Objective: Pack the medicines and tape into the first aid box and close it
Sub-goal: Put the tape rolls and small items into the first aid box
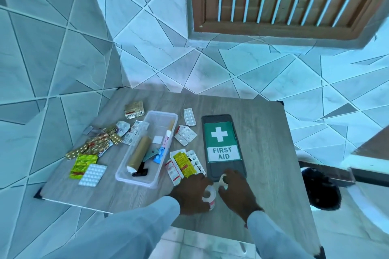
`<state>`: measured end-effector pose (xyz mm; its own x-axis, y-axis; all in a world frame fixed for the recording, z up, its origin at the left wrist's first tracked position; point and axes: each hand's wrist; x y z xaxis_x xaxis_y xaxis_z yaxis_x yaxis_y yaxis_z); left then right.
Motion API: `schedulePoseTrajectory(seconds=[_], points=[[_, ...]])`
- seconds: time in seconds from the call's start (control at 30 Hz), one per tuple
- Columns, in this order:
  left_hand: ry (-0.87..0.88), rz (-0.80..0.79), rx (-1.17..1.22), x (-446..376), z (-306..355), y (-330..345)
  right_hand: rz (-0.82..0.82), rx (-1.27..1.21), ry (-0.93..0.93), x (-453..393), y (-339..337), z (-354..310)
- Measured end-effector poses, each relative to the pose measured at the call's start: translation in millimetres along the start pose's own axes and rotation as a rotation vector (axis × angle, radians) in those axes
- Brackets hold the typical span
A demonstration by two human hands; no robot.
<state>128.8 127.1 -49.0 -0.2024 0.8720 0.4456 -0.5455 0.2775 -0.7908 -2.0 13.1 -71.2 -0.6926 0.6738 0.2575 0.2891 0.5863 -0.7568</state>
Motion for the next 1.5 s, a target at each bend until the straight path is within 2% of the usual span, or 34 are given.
schedulePoseTrajectory(seconds=[0.13, 0.3, 0.43, 0.53, 0.7, 1.0, 1.2, 1.33, 1.5], points=[[-0.006, 0.058, 0.197, 8, -26, -32, 0.103, -0.175, 0.034, -17, -13, -26], [-0.024, 0.245, 0.386, 10, -97, -87, 0.165, -0.361, 0.072, -51, -19, -78], [-0.044, 0.321, 0.376, -2, -168, -135, 0.230, -0.372, 0.062, -81, 4, -122], [-0.034, 0.315, 0.339, -17, -214, -165, 0.269, -0.343, 0.073, -107, 26, -153], [0.014, 0.282, 0.151, -42, -253, -200, 0.337, -0.337, 0.084, -137, 48, -198], [0.079, 0.178, -0.342, -94, -251, -209, 0.418, -0.339, 0.226, -160, 56, -213], [0.084, 0.147, -0.570, -113, -261, -200, 0.446, -0.279, 0.165, -183, 65, -219], [0.030, 0.208, -0.634, -116, -265, -196, 0.435, -0.270, 0.164, -200, 71, -223], [-0.019, 0.194, -0.625, -120, -259, -194, 0.386, -0.175, 0.175, -216, 88, -227]])
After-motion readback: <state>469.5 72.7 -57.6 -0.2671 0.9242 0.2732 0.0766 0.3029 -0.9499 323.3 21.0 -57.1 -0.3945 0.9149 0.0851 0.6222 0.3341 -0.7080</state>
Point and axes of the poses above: each hand's wrist, its own x-axis away from the middle knuckle, its own y-axis out of the palm, z = x × y, and after that the axes turned 7 degrees about -z, right-handed
